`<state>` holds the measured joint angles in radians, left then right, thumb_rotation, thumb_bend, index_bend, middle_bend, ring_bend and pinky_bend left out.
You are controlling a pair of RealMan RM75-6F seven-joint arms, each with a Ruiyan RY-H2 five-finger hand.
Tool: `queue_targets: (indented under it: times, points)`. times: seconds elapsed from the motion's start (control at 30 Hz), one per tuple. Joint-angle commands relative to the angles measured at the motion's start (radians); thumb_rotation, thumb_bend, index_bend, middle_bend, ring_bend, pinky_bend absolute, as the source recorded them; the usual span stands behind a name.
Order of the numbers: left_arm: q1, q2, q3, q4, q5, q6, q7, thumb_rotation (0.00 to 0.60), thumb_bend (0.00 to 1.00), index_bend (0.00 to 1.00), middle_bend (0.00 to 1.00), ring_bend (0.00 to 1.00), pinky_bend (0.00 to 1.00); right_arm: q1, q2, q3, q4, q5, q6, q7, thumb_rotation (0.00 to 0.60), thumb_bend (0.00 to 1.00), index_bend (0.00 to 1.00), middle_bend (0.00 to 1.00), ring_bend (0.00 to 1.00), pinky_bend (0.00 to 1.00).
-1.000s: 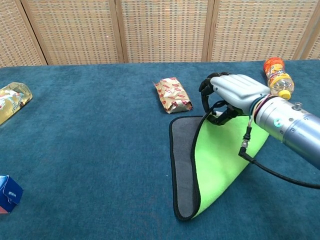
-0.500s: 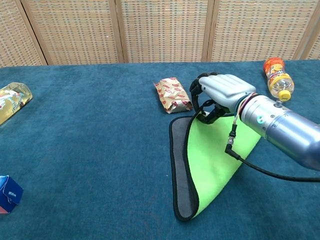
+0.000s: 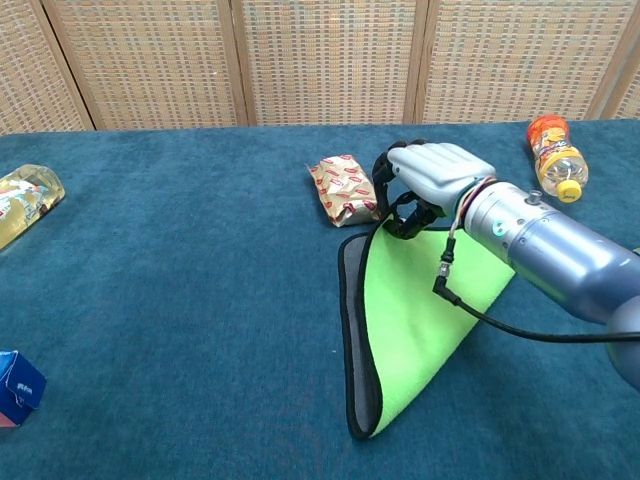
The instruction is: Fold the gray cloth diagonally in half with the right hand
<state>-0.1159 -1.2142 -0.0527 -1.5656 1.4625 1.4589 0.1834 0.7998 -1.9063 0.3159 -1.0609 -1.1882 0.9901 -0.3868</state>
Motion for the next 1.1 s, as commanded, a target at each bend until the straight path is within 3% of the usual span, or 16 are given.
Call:
queue_targets:
  times: [0.03,0.67,0.83,1.0,1.1]
  points:
    - [-0.001,-0.001,0.0,0.001,-0.001,-0.003,0.0,0.6,0.16,0.0,0.0,0.0,0.0,0.004,-0.003,0.002,0.01,0.005,-0.003,0.002,0.6,0.49,0.69,0.21,0.0,0.0]
    - [-0.003,-0.003,0.004,0.0,0.0,-0.003,0.007,0.6,0.16,0.0,0.0,0.0,0.0,0.007,-0.007,-0.011,0.036,0.032,-0.011,0.017,0.6,0.49,0.69,0.21,0.0,0.0]
    - [-0.003,-0.003,0.004,-0.001,0.0,-0.002,0.008,0.6,0.16,0.0,0.0,0.0,0.0,0.007,-0.003,-0.011,0.032,0.037,-0.012,0.02,0.6,0.49,0.68,0.17,0.0,0.0]
    - [-0.004,-0.004,0.005,-0.002,0.001,-0.003,0.01,0.6,0.16,0.0,0.0,0.0,0.0,0.005,0.013,-0.018,0.013,0.041,-0.027,0.032,0.6,0.35,0.44,0.0,0.0,0.0]
    - [-0.004,-0.005,0.006,-0.002,0.002,-0.003,0.012,0.6,0.16,0.0,0.0,0.0,0.0,0.004,0.023,-0.02,0.002,0.048,-0.036,0.027,0.6,0.32,0.39,0.0,0.0,0.0]
